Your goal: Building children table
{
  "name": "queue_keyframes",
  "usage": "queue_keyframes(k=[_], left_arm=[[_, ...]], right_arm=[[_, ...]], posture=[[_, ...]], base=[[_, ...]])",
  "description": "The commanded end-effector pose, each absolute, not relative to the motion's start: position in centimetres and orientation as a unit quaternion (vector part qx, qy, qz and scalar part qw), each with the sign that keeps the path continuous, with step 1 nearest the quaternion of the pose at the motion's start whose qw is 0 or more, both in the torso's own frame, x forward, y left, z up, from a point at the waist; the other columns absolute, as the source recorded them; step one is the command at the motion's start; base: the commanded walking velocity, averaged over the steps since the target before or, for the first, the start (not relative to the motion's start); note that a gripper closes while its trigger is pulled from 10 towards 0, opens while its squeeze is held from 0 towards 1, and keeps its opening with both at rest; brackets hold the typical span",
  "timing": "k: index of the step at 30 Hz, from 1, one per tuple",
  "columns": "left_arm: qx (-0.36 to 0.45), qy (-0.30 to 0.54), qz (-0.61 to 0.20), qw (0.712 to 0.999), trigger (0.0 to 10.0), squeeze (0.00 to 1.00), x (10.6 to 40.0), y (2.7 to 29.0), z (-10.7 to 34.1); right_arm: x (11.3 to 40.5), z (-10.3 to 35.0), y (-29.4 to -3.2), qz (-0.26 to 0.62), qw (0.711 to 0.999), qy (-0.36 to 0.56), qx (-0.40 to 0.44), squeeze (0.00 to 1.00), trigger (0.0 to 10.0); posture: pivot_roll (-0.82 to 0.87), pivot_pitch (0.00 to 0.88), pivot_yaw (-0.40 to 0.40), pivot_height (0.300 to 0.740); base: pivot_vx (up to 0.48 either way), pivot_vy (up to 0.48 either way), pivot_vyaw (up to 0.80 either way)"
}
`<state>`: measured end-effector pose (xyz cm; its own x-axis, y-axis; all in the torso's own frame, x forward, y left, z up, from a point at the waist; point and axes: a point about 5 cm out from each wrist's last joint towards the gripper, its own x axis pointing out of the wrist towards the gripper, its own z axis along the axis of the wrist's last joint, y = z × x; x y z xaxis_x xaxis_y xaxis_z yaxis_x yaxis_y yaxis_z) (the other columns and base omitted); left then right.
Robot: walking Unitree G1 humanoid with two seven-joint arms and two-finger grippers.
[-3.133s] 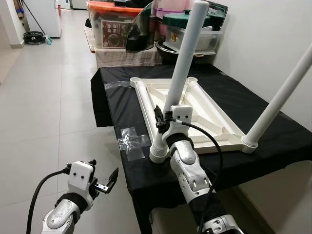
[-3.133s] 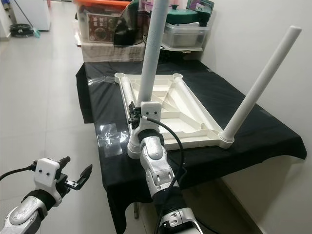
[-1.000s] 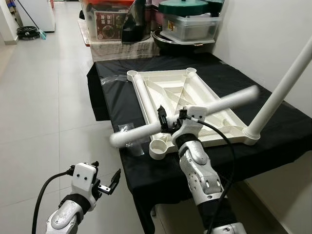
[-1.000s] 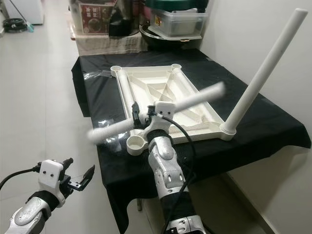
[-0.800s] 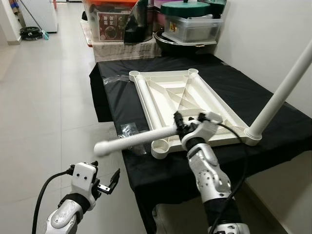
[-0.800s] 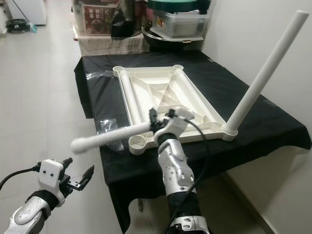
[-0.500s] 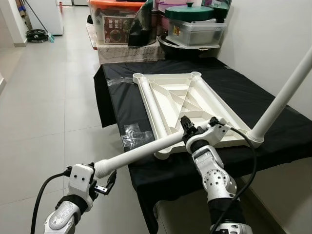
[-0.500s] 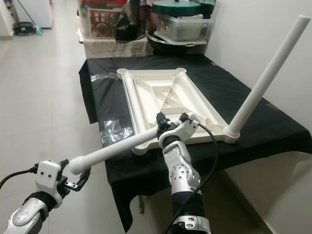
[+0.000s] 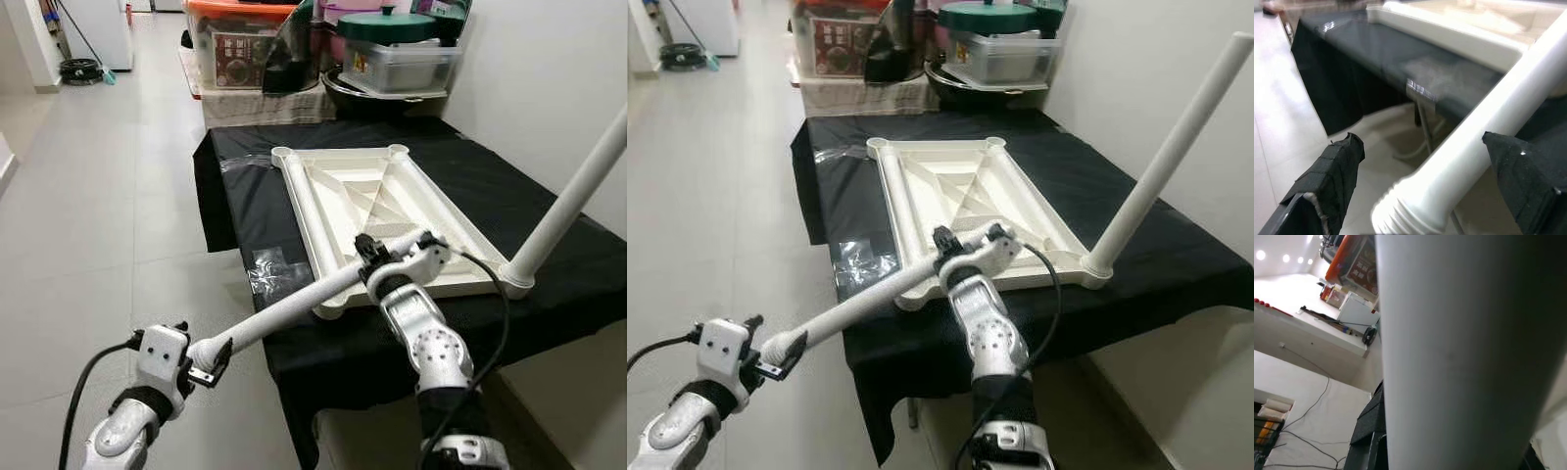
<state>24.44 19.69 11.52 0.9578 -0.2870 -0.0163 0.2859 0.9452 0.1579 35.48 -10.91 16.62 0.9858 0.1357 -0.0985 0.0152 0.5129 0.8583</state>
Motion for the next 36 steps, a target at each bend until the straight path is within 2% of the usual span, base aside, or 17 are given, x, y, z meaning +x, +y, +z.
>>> queue_keyframes(k=[1,2,6,8,13,26,28,32,36], left_arm=[[0.074,-0.028,-0.196,0.977,10.0,0.00,24.4,19.3,13.8],[0.083,-0.032,-0.237,0.967,10.0,0.00,24.2,19.0,14.7],[0.099,-0.029,-0.288,0.952,10.0,0.00,23.8,18.7,15.7],[0.099,-0.029,-0.288,0.952,10.0,0.00,23.8,18.7,15.7],[0.127,0.001,-0.354,0.926,10.0,0.00,23.5,18.7,15.8],[0.173,0.056,-0.360,0.915,10.0,0.00,24.7,20.3,14.7],[0.188,0.041,-0.341,0.920,10.0,0.00,25.2,20.7,15.1],[0.198,0.030,-0.327,0.924,10.0,0.00,25.5,20.9,15.4],[0.194,-0.034,-0.323,0.926,10.0,0.00,25.3,19.9,18.8]], right_arm=[[35.5,18.7,-5.4,0.091,0.830,0.089,0.542,0.00,0.0],[35.6,19.1,-5.1,0.101,0.832,0.086,0.538,0.00,0.0],[35.6,19.7,-4.4,0.121,0.833,0.085,0.534,0.00,0.0],[35.6,19.7,-4.4,0.121,0.833,0.085,0.534,0.00,0.0],[35.3,21.7,-2.2,0.182,0.830,0.083,0.521,0.00,0.0],[34.1,25.8,0.4,0.281,0.807,0.061,0.516,0.00,0.0],[33.2,26.6,1.1,0.319,0.795,0.059,0.512,0.00,0.0],[32.8,26.9,1.3,0.336,0.792,0.057,0.507,0.00,0.0],[32.5,26.5,1.5,0.353,0.798,0.061,0.484,0.00,0.0]], posture=[[0.09,0.000,-0.112,0.740],[0.09,0.000,-0.112,0.740],[0.09,0.000,-0.103,0.740],[0.09,0.000,-0.103,0.740],[0.09,0.000,-0.095,0.740],[0.07,0.000,-0.078,0.740],[0.07,0.000,-0.079,0.740],[0.07,0.000,-0.079,0.740],[0.08,0.000,-0.089,0.740]], base=[[0.000,0.000,0.00],[0.000,0.000,0.00],[0.000,0.000,0.00],[0.000,0.000,0.00],[0.000,0.000,0.00],[0.000,0.000,0.00],[0.000,0.000,0.00],[0.000,0.000,0.00],[0.000,0.000,0.00]])
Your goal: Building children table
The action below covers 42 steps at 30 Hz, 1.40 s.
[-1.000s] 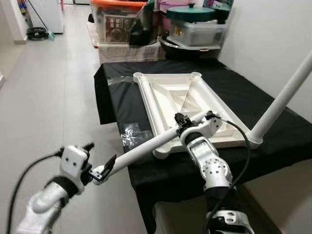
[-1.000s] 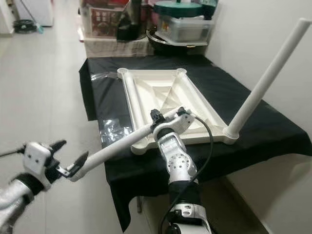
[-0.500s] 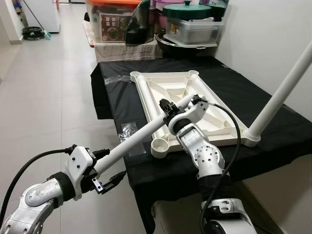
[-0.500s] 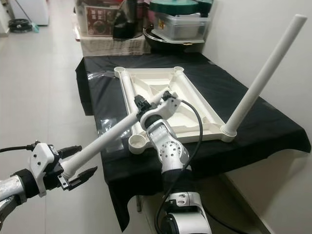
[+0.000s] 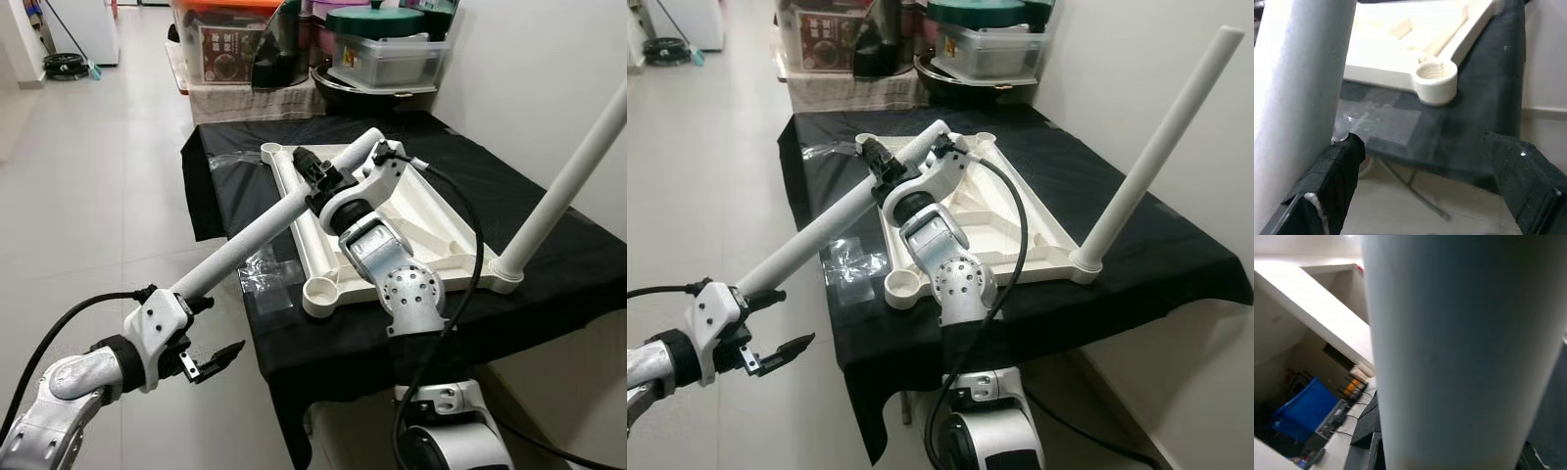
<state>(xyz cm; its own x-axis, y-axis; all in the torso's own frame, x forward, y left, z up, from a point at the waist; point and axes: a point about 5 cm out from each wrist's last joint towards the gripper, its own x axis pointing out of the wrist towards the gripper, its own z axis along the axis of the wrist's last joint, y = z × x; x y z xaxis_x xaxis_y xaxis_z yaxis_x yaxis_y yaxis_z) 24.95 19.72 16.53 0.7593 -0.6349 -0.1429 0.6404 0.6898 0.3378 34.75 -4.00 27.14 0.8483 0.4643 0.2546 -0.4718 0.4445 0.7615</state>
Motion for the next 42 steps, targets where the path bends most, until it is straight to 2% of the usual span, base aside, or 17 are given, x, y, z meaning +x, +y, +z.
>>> queue_keyframes(k=[1,3,5,7,10,15,22,26,29,37,42], left_arm=[[0.194,-0.034,-0.323,0.926,10.0,0.00,25.3,19.9,18.8],[0.190,-0.045,-0.334,0.922,10.0,0.00,25.1,19.3,19.5],[0.166,-0.065,-0.388,0.904,10.0,0.00,24.1,17.2,20.6],[0.154,-0.078,-0.410,0.896,10.0,0.00,23.7,16.4,21.2],[0.143,-0.096,-0.428,0.887,10.0,0.00,23.5,15.6,22.1],[0.156,-0.105,-0.413,0.891,10.0,0.00,23.7,16.2,22.5],[0.173,-0.080,-0.374,0.908,10.0,0.00,24.0,17.7,21.9],[0.194,-0.070,-0.316,0.926,10.0,0.00,24.6,19.2,21.6],[0.193,-0.069,-0.298,0.932,10.0,0.00,24.7,19.5,21.5],[0.199,-0.040,-0.283,0.938,10.0,0.00,24.7,20.2,20.0],[0.202,-0.033,-0.281,0.938,10.0,0.00,24.8,20.3,19.7]], right_arm=[[32.5,26.5,1.5,0.353,0.798,0.061,0.484,0.00,0.0],[32.6,26.3,1.4,0.351,0.801,0.064,0.481,0.00,0.0],[33.1,25.7,1.3,0.334,0.818,0.066,0.463,0.00,0.0],[33.3,25.4,1.2,0.325,0.829,0.067,0.451,0.00,0.0],[33.5,24.9,1.1,0.313,0.842,0.070,0.433,0.00,0.0],[33.4,24.5,0.9,0.308,0.847,0.075,0.428,0.00,0.0],[33.2,25.4,0.7,0.324,0.839,0.057,0.432,0.00,0.0],[32.3,26.7,1.1,0.378,0.812,0.036,0.443,0.00,0.0],[31.9,27.0,1.3,0.399,0.802,0.030,0.443,0.00,0.0],[30.6,27.4,1.8,0.445,0.781,0.024,0.436,0.00,0.0],[30.6,27.4,1.9,0.447,0.780,0.024,0.436,0.00,0.0]], posture=[[0.08,0.000,-0.089,0.740],[0.08,0.000,-0.089,0.740],[0.09,0.000,-0.090,0.740],[0.09,0.000,-0.091,0.740],[0.09,0.000,-0.091,0.740],[0.09,0.000,-0.088,0.740],[0.08,0.000,-0.083,0.740],[0.08,0.000,-0.086,0.740],[0.08,0.000,-0.086,0.740],[0.08,0.000,-0.089,0.740],[0.08,0.000,-0.089,0.740]], base=[[0.000,0.000,0.00],[0.000,0.000,0.00],[0.000,0.000,0.00],[0.000,0.000,0.00],[0.000,0.000,0.00],[0.000,0.000,0.00],[0.000,0.000,0.00],[0.000,0.000,0.00],[0.000,0.000,0.00],[0.000,0.000,0.00],[0.000,0.000,0.00]])
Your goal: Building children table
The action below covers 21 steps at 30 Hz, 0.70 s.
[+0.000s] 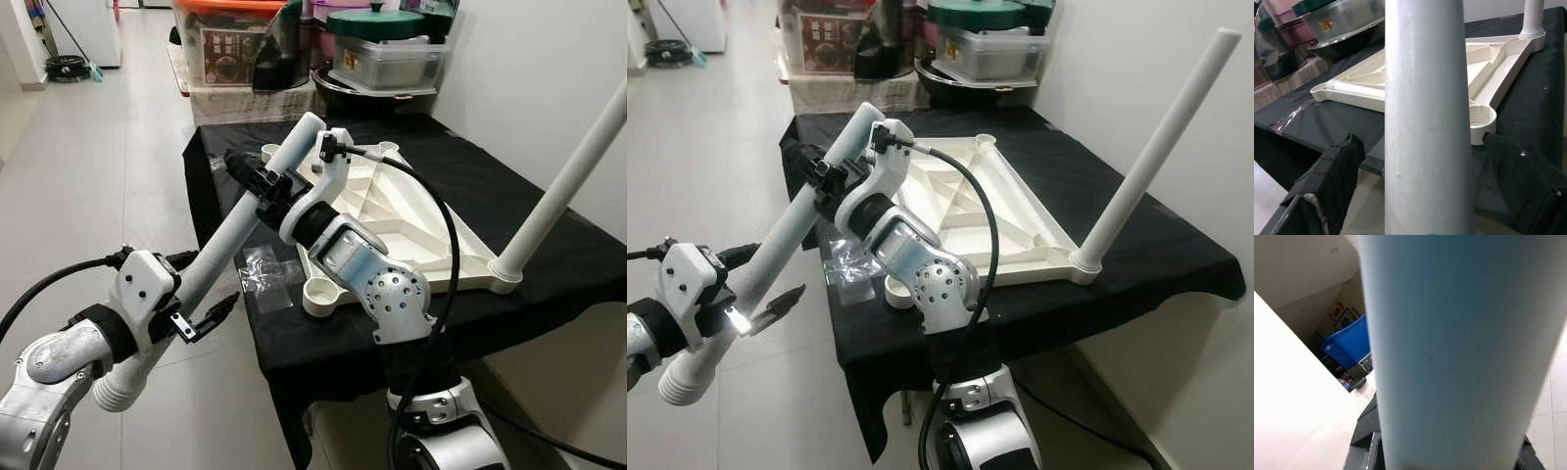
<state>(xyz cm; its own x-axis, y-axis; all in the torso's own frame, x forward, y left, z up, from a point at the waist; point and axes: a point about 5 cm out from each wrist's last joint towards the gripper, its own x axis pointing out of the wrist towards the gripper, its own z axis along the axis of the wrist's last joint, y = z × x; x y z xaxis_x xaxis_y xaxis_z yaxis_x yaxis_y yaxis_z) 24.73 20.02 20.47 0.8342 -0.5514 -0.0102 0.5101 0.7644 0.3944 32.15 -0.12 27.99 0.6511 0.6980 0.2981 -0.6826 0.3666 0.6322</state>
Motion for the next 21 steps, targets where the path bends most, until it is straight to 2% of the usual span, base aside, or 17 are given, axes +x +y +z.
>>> queue_keyframes(k=[1,15,16,17,18,21], left_arm=[[0.204,-0.020,-0.281,0.937,10.0,0.00,24.7,20.5,19.3],[0.197,0.090,-0.274,0.937,10.0,0.00,23.5,21.0,15.3],[0.195,0.096,-0.273,0.937,9.0,0.00,23.4,21.0,15.0],[0.195,0.096,-0.273,0.937,9.0,0.00,23.4,21.0,15.0],[0.193,0.102,-0.272,0.937,8.1,0.00,23.3,21.1,14.7],[0.193,0.106,-0.271,0.937,7.8,0.00,23.3,21.2,14.5]], right_arm=[[30.5,27.6,1.8,0.451,0.778,0.020,0.437,0.00,0.0],[31.2,29.5,0.3,0.455,0.777,-0.028,0.433,0.00,0.0],[31.1,29.8,0.2,0.461,0.773,-0.033,0.434,0.00,0.0],[31.1,29.8,0.2,0.461,0.773,-0.033,0.434,0.00,0.0],[30.9,30.0,0.3,0.467,0.769,-0.037,0.435,0.00,0.0],[30.7,30.2,0.3,0.472,0.765,-0.040,0.436,0.00,0.0]], posture=[[0.08,0.000,-0.089,0.740],[0.08,0.000,-0.085,0.740],[0.08,0.000,-0.085,0.740],[0.08,0.000,-0.085,0.740],[0.08,0.000,-0.085,0.740],[0.08,0.000,-0.082,0.740]], base=[[0.000,0.000,0.00],[0.000,0.000,0.00],[0.000,0.000,0.00],[0.000,0.000,0.00],[0.000,0.000,0.00],[0.000,0.000,0.00]])
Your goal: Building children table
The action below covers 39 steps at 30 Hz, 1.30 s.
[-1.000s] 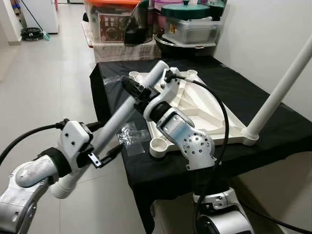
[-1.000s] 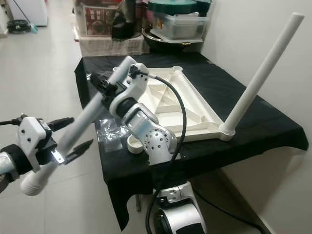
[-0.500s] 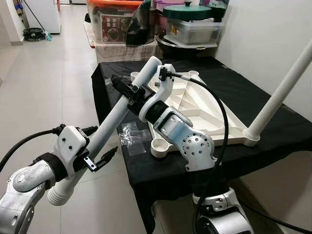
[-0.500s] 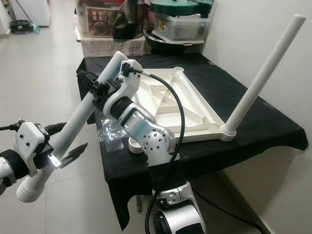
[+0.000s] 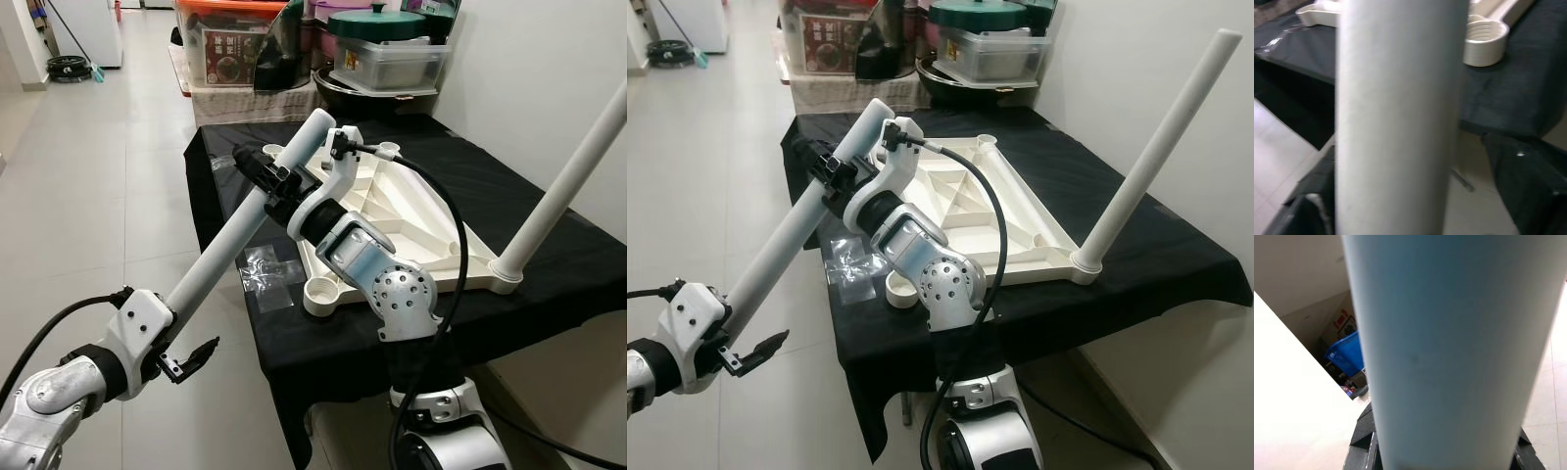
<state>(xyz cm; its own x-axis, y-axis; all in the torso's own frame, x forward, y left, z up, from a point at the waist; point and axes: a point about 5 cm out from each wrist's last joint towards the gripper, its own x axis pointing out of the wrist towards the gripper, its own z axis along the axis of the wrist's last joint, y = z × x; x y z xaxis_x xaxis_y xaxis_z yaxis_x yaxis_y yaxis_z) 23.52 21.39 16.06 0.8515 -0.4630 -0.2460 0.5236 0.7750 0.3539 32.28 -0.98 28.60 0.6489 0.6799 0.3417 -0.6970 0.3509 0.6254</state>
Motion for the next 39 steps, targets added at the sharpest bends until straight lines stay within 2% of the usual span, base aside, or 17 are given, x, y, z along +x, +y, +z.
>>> queue_keyframes(k=[1,13,19,20,23,24,26,27,28,29,30,35,39], left_arm=[[0.187,0.111,-0.277,0.936,0.0,0.00,23.2,21.2,14.2],[0.193,0.111,-0.290,0.931,0.0,0.00,23.3,21.0,13.9],[0.194,0.107,-0.295,0.929,0.0,0.00,23.3,20.7,13.9],[0.196,0.107,-0.297,0.929,0.0,0.00,23.3,20.6,13.8],[0.197,0.107,-0.296,0.929,0.0,0.00,23.3,20.5,13.8],[0.199,0.103,-0.295,0.929,1.1,0.00,23.4,20.5,13.9],[0.199,0.103,-0.295,0.929,1.1,0.00,23.4,20.5,13.9],[0.197,0.095,-0.299,0.929,4.8,0.00,23.5,20.2,14.1],[0.197,0.095,-0.299,0.929,4.8,0.00,23.5,20.2,14.1],[0.195,0.085,-0.305,0.929,8.6,0.00,23.6,19.8,14.5],[0.191,0.076,-0.317,0.926,10.0,0.00,23.8,19.3,14.8],[0.200,0.050,-0.334,0.920,10.0,0.00,24.4,18.5,16.0],[0.209,0.039,-0.337,0.917,10.0,0.00,24.7,18.4,16.6]], right_arm=[[30.2,30.6,0.4,0.488,0.754,-0.046,0.437,0.00,0.0],[29.7,30.7,0.5,0.505,0.744,-0.051,0.434,0.00,0.0],[29.8,30.5,0.6,0.500,0.752,-0.044,0.427,0.00,0.0],[29.9,30.2,0.8,0.501,0.764,-0.037,0.405,0.00,10.0],[29.9,30.1,0.9,0.500,0.768,-0.036,0.399,0.00,10.0],[30.0,29.9,0.9,0.499,0.768,-0.035,0.400,1.00,10.0],[30.0,29.9,0.9,0.499,0.768,-0.035,0.400,1.00,10.0],[30.1,29.4,1.0,0.498,0.768,-0.027,0.401,1.00,10.0],[30.1,29.4,1.0,0.498,0.768,-0.027,0.401,1.00,10.0],[30.1,28.5,1.2,0.498,0.772,-0.016,0.394,0.98,10.0],[29.8,27.6,1.5,0.505,0.773,-0.006,0.384,0.00,10.0],[28.6,25.6,2.4,0.543,0.765,0.016,0.346,0.00,10.0],[28.6,24.4,2.7,0.541,0.771,0.037,0.335,0.00,10.0]], posture=[[0.08,0.000,-0.079,0.740],[0.08,0.000,-0.075,0.740],[0.08,0.000,-0.077,0.740],[0.08,0.000,-0.078,0.740],[0.08,0.000,-0.081,0.740],[0.08,0.000,-0.083,0.740],[0.08,0.000,-0.083,0.740],[0.09,0.000,-0.084,0.740],[0.09,0.000,-0.084,0.740],[0.09,0.000,-0.085,0.740],[0.09,0.000,-0.087,0.740],[0.09,0.000,-0.084,0.740],[0.08,0.000,-0.081,0.740]], base=[[0.000,0.000,0.00],[0.000,0.000,0.00],[0.000,0.000,0.00],[0.000,0.000,0.00],[0.000,0.000,0.00],[0.000,0.000,0.00],[0.000,0.000,0.00],[0.000,0.000,0.00],[0.000,0.000,0.00],[0.000,0.000,0.00],[0.000,0.000,0.00],[0.000,0.000,0.00],[0.000,0.000,0.00]])
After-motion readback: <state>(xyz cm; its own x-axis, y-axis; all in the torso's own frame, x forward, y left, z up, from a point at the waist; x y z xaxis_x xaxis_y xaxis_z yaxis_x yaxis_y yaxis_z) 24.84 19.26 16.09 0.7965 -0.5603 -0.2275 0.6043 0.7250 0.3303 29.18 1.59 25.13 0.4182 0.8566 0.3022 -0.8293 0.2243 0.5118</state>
